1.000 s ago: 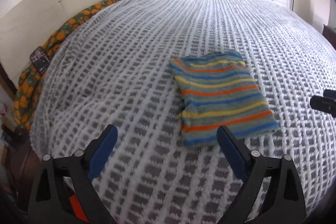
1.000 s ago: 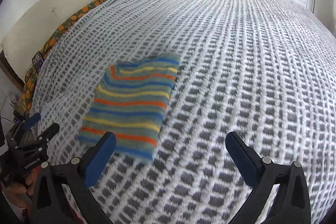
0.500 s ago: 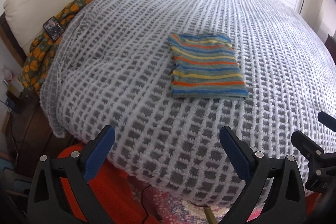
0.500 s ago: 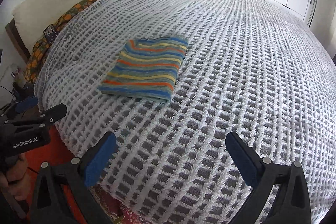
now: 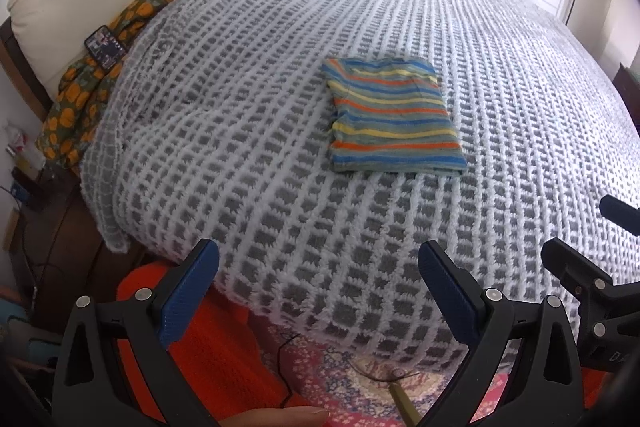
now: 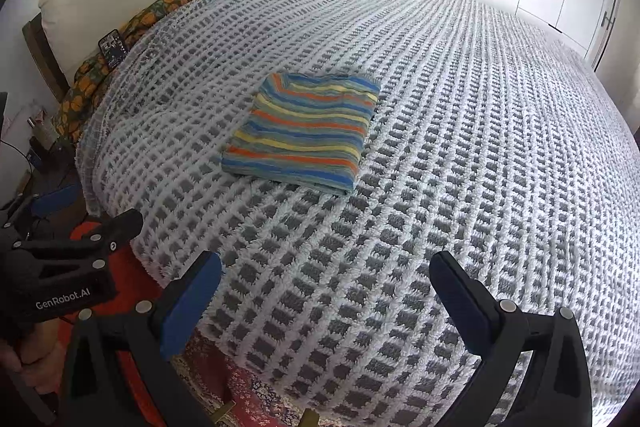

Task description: Fold small clothes

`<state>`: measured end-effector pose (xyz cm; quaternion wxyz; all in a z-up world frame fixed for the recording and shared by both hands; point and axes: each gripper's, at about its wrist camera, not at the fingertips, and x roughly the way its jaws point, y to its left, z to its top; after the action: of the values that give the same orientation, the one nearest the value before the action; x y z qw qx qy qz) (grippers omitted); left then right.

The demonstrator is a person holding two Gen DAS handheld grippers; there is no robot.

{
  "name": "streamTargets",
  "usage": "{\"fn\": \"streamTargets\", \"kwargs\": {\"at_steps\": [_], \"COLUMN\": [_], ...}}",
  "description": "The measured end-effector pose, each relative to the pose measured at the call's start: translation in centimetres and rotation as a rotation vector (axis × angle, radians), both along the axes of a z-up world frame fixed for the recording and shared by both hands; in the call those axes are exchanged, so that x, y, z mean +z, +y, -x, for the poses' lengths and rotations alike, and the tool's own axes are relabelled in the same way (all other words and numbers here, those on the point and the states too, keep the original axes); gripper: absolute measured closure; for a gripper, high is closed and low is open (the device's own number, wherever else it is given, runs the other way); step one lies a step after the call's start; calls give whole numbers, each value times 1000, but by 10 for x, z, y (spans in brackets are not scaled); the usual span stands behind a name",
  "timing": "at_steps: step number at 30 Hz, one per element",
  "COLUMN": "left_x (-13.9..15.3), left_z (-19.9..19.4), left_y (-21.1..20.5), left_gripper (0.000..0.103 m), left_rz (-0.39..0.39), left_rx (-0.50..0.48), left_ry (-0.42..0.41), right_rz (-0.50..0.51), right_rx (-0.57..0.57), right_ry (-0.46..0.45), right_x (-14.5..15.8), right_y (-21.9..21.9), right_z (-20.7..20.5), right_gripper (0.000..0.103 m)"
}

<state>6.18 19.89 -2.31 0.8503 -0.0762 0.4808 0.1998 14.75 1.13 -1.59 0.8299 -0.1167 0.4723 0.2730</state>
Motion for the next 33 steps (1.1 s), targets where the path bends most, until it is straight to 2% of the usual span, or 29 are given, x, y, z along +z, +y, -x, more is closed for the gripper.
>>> {"fn": "streamTargets", "kwargs": {"at_steps": [6,13,24,33], "left_x": [6,8,4,4], "left_z": [1,-1,-1,0], "left_y": [0,0,0,2], "left_gripper": [3,3,3,3], "left_rz": [27,12,43,37], "left_rx": [-22,-25,-24,-20], "left_ry": [28,39,52,50], "right_rz": [8,21,27,27], "right_rx": [9,9,8,11], "right_ry": [45,50,83,71], "right_x": [5,8,4,9], "right_y": [2,4,3,4], "right_z": [2,3,2,6], "right_gripper": [0,0,0,0]}}
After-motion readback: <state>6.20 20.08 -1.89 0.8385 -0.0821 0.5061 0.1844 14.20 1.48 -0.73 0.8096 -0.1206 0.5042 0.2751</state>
